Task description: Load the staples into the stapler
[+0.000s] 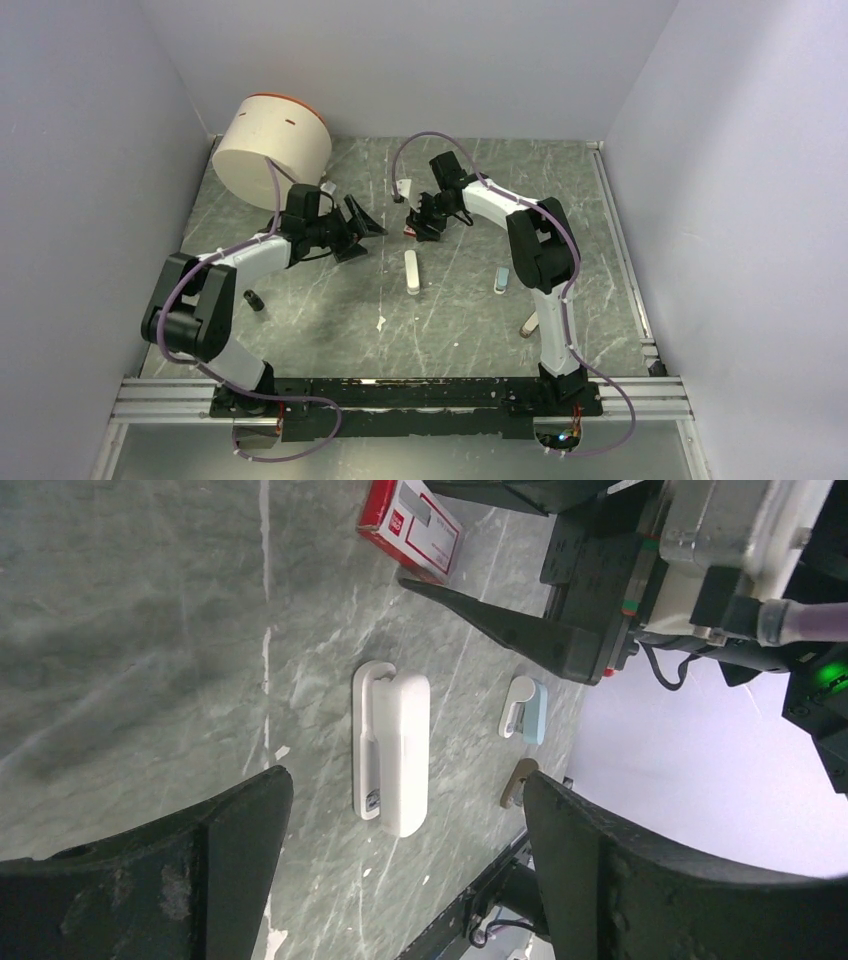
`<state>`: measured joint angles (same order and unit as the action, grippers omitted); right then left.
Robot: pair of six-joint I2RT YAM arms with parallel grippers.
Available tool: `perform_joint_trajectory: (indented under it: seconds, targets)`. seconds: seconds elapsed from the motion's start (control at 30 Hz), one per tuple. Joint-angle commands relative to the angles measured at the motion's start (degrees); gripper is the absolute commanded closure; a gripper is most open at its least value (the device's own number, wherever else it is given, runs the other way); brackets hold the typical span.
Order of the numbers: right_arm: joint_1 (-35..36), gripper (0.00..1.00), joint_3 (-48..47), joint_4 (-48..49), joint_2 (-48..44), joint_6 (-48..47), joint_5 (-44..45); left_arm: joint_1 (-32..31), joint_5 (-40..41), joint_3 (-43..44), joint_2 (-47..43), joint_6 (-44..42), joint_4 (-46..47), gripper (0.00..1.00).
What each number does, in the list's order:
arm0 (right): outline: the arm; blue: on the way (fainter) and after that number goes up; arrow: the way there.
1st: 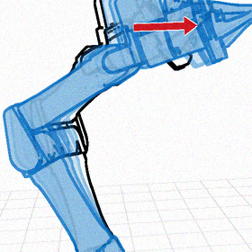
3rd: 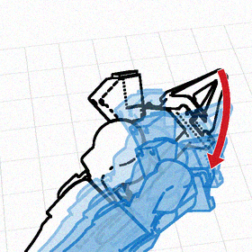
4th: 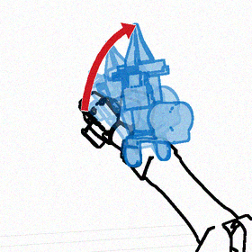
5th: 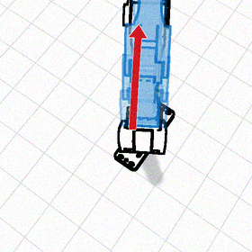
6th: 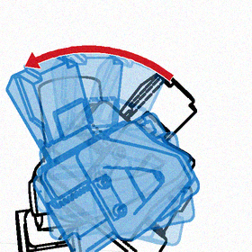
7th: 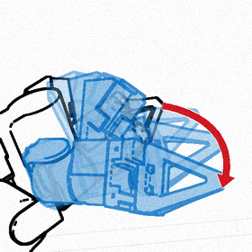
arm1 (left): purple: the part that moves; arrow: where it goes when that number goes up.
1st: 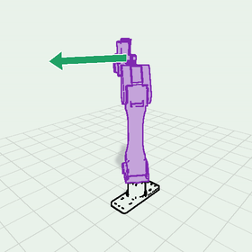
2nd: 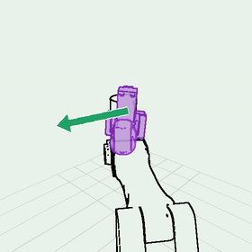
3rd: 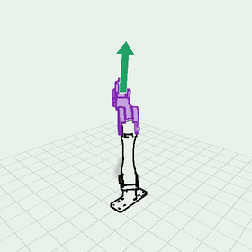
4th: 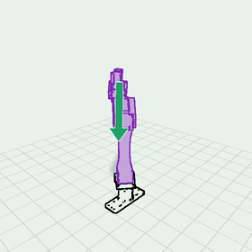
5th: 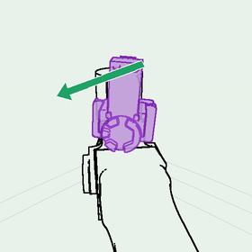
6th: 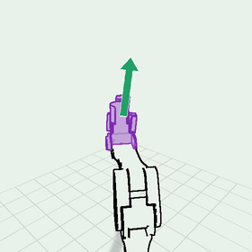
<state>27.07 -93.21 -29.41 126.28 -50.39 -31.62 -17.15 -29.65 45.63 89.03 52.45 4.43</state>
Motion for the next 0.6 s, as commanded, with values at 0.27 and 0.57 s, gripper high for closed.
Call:
perform_joint_trajectory:
  seconds: [0.27,0.57]
  targets:
    - [0.4,0.53,4.9,4.7,-0.2,-2.9,-1.5,-2.6,6.0,7.9,9.5,2.9,5.6,0.39]
    - [-0.5,0.58,4.5,1.6,0.5,-7.6,-3.4,-5.8,6.0,12.9,18.1,2.2,10.7,0.41]
